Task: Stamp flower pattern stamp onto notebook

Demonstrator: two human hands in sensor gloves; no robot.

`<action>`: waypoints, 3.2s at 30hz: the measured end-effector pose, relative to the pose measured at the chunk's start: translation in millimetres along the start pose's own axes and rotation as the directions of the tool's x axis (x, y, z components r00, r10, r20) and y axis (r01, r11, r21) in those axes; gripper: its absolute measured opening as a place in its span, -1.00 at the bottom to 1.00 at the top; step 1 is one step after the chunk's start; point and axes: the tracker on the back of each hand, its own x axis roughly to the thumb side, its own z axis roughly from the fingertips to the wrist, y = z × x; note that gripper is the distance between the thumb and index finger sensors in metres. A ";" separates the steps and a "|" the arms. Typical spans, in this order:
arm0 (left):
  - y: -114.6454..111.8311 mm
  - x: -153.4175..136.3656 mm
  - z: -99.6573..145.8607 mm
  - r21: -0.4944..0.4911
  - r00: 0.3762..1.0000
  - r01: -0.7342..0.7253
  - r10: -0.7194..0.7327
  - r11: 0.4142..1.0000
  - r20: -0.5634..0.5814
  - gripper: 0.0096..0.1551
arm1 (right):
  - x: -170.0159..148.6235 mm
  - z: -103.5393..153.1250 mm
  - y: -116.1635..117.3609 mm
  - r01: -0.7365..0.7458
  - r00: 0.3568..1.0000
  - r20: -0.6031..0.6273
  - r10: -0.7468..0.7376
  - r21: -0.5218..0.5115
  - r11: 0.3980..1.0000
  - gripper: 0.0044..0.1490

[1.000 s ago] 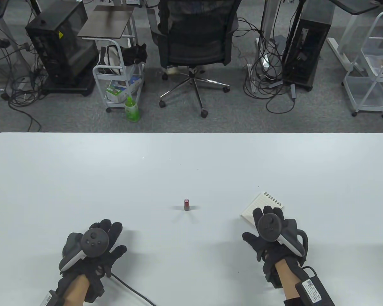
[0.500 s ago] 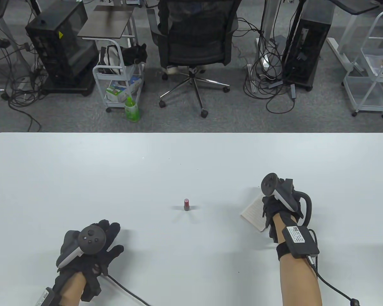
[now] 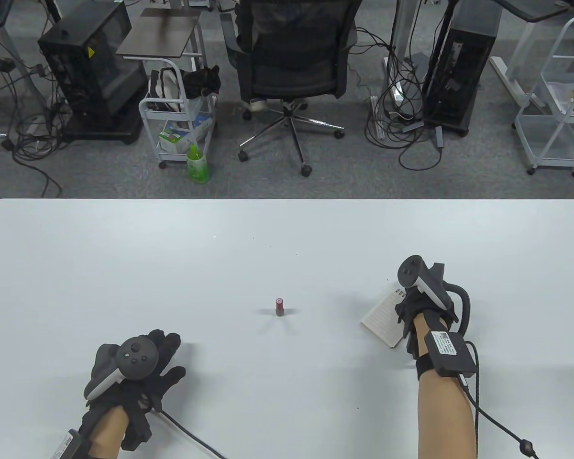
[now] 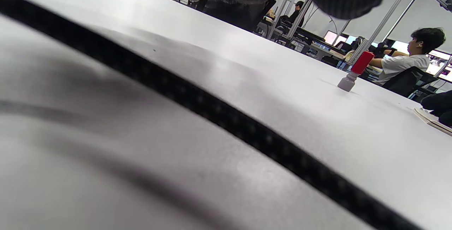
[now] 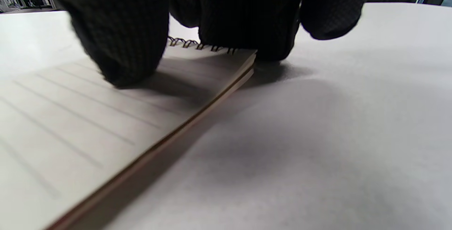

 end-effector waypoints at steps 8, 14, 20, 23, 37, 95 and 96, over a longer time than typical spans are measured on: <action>-0.7 1.3 1.2 -0.003 1.000 0.004 -0.004 1.000 0.005 -0.05 | 1.9 2.0 3.5 0.026 1.000 -0.017 -0.026 -0.011 1.000 0.02; -0.4 3.2 1.7 0.003 1.000 0.008 -0.008 1.000 0.012 -0.05 | -6.3 -0.4 5.7 0.148 0.987 -0.068 -0.145 0.038 0.988 0.07; -1.7 8.6 2.5 -0.001 0.999 0.020 -0.020 1.000 0.029 -0.05 | -14.5 9.0 -2.9 0.308 0.950 -0.047 -0.309 -0.022 0.951 -0.03; -1.9 10.1 2.9 -0.004 0.999 0.024 -0.023 1.000 0.040 -0.05 | -14.1 21.7 -18.3 0.440 0.897 0.035 -0.440 0.020 0.898 -0.05; -3.0 12.2 2.6 -0.031 0.998 -0.002 0.005 1.000 0.068 -0.06 | 99.0 154.5 -65.2 0.263 0.775 0.588 -0.229 0.029 0.964 -0.10; -1.6 21.1 -0.5 -0.079 0.994 0.006 0.003 0.997 0.114 -0.07 | 248.1 110.0 3.0 -0.072 0.870 0.448 0.205 -0.295 0.953 -0.42; -1.7 21.0 -0.4 -0.079 0.993 0.005 0.004 0.997 0.114 -0.07 | 246.2 112.2 -0.1 -0.054 0.868 0.457 0.193 -0.300 0.952 -0.42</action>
